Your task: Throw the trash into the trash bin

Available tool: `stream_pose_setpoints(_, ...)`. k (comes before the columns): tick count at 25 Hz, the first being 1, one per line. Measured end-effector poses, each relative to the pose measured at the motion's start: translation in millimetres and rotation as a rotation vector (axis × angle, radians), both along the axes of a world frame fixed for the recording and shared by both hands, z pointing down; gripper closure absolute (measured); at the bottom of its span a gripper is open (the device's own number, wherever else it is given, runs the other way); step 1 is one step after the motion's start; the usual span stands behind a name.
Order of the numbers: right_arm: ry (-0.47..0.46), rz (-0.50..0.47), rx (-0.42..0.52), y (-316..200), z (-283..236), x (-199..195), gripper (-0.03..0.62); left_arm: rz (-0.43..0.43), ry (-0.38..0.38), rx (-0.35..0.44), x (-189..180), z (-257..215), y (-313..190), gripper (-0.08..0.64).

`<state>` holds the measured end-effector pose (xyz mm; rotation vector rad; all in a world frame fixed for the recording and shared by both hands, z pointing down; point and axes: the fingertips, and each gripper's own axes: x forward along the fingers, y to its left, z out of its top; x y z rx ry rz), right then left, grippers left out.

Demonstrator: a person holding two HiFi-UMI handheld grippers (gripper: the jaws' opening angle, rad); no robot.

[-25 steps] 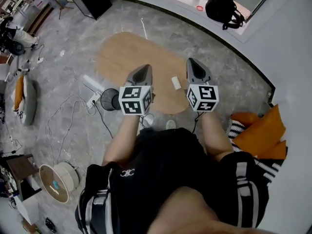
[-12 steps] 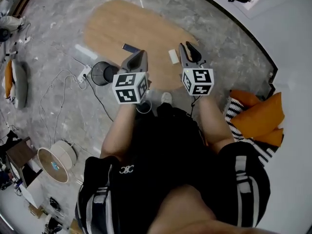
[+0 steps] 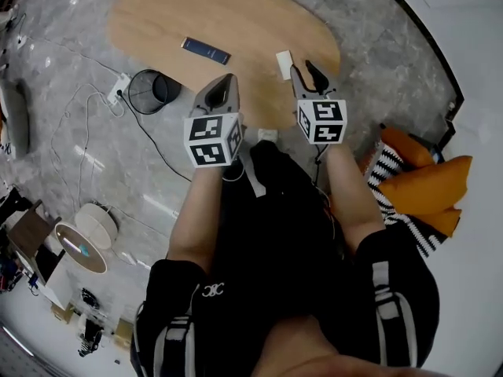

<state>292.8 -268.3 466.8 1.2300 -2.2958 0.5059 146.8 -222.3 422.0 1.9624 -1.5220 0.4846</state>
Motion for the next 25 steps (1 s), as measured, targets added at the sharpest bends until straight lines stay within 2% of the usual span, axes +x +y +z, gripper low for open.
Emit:
stream_pose_setpoints(7,0.070,-0.025,-0.116,-7,141,-9,0.471,-0.029,0.048,-0.102,-2,141,-4,0.548)
stream_pose_setpoints(12,0.145,-0.049,-0.140,-9,217,-9,0.442,-0.047,0.074,-0.157,6,221,-2,0.548)
stream_pose_setpoints(18,0.178,-0.073,-0.173,-12,261,-2,0.423,-0.022,0.079,-0.178,16,260,0,0.548)
stream_pose_setpoints(22,0.122,-0.055,-0.240,-13,268,-4,0.422,-0.010,0.070,-0.179,16,263,-3,0.548)
stream_pose_setpoints(25,0.086,-0.048,-0.224,-15,256,-9,0.426,-0.020,0.068,-0.173,11,258,-4,0.548)
